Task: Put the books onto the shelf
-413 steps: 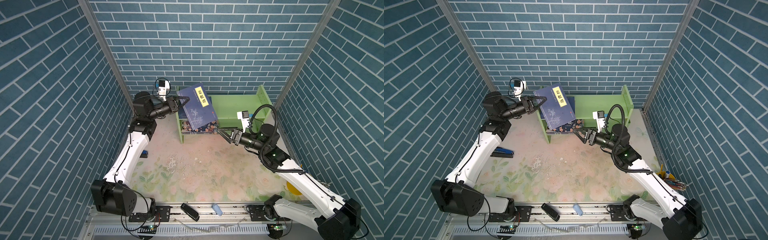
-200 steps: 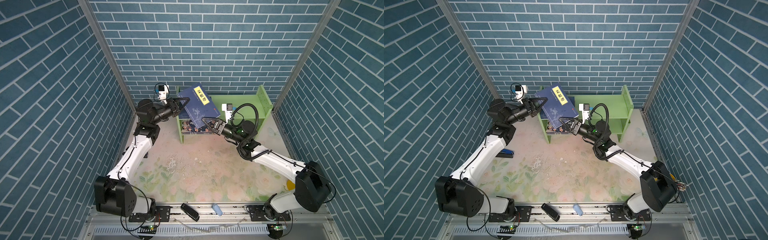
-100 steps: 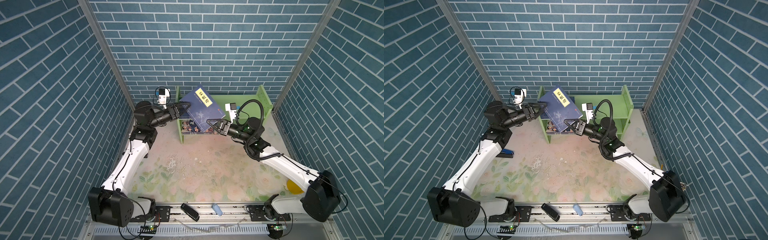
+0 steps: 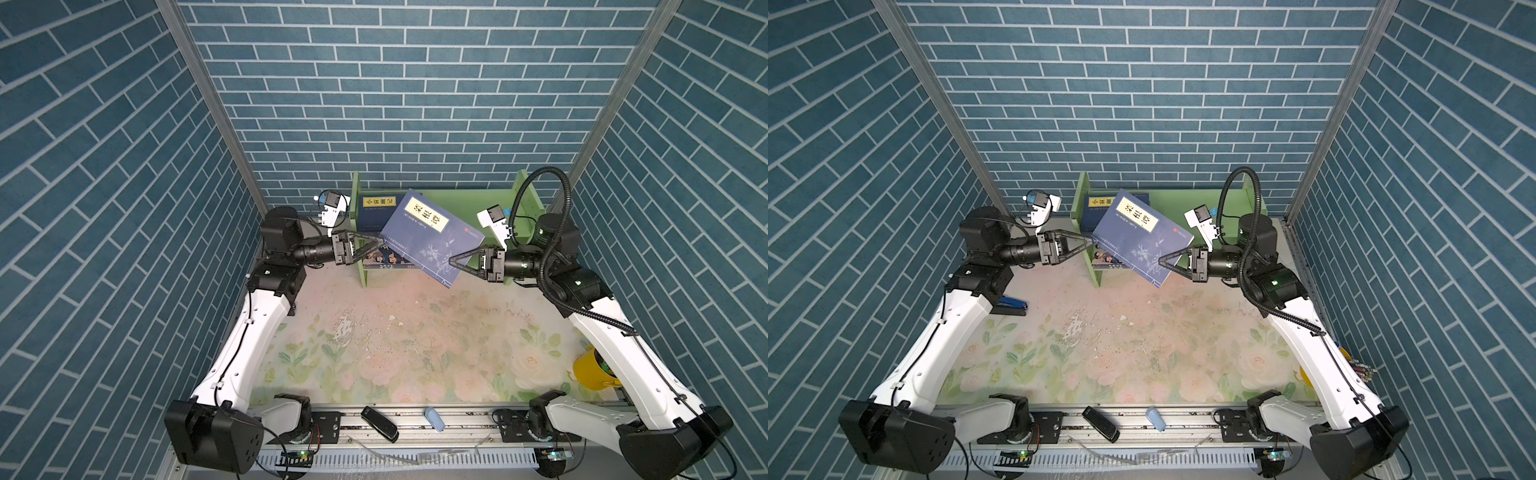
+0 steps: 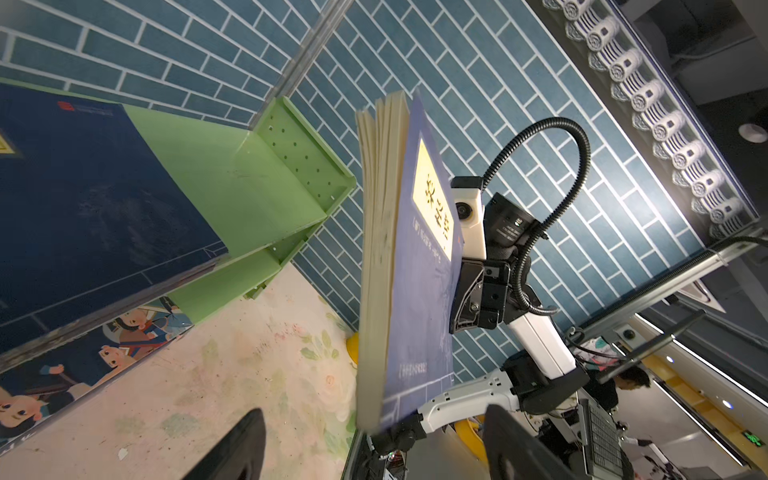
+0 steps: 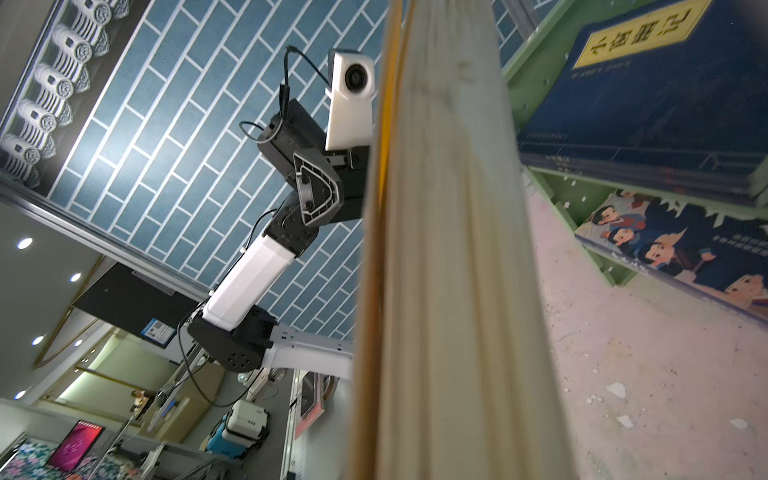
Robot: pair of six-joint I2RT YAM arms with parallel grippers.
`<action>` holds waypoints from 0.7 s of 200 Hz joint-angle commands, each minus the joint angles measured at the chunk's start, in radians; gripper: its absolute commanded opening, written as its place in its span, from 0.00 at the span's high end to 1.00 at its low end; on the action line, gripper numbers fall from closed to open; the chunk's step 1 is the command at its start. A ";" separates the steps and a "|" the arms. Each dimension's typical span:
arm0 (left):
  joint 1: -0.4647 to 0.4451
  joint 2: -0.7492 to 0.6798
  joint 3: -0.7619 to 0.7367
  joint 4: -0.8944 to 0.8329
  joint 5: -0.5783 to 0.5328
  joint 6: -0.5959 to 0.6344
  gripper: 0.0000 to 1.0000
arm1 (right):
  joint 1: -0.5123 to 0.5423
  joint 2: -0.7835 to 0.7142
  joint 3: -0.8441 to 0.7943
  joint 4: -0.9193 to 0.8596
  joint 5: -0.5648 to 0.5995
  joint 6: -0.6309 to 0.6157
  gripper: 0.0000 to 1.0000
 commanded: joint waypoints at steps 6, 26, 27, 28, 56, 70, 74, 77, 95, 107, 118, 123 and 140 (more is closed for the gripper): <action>-0.004 0.013 0.013 0.023 0.107 0.000 0.14 | -0.010 -0.021 0.048 -0.114 -0.123 -0.122 1.00; -0.016 0.028 0.013 0.020 0.119 -0.006 0.16 | -0.009 -0.012 0.055 -0.126 -0.162 -0.121 1.00; -0.018 0.029 0.014 0.019 0.119 -0.007 0.16 | -0.009 -0.011 0.055 -0.126 -0.164 -0.121 1.00; -0.019 0.029 0.014 0.020 0.120 -0.008 0.16 | -0.009 -0.010 0.056 -0.126 -0.165 -0.121 1.00; -0.091 0.065 0.039 0.020 0.180 -0.005 0.26 | -0.010 0.025 0.064 -0.144 -0.206 -0.127 1.00; -0.114 0.083 0.059 0.008 0.183 -0.005 0.35 | -0.009 0.043 0.065 -0.144 -0.222 -0.130 1.00; -0.116 0.088 0.064 0.004 0.182 -0.007 0.40 | -0.009 0.047 0.066 -0.147 -0.225 -0.133 1.00; -0.118 0.093 0.068 0.002 0.183 -0.008 0.43 | -0.009 0.051 0.068 -0.149 -0.227 -0.134 1.00; -0.120 0.108 0.090 -0.008 0.184 -0.012 0.63 | -0.009 0.074 0.083 -0.182 -0.227 -0.164 1.00; -0.120 0.109 0.095 -0.010 0.183 -0.017 0.77 | -0.009 0.092 0.097 -0.207 -0.227 -0.186 1.00; -0.120 0.109 0.093 -0.010 0.180 -0.019 0.88 | -0.009 0.107 0.110 -0.218 -0.224 -0.195 1.00; -0.120 0.106 0.091 -0.009 0.179 -0.018 0.92 | -0.009 0.112 0.114 -0.221 -0.221 -0.197 1.00; -0.120 0.097 0.083 0.008 0.166 -0.018 1.00 | -0.010 0.124 0.118 -0.224 -0.198 -0.204 0.77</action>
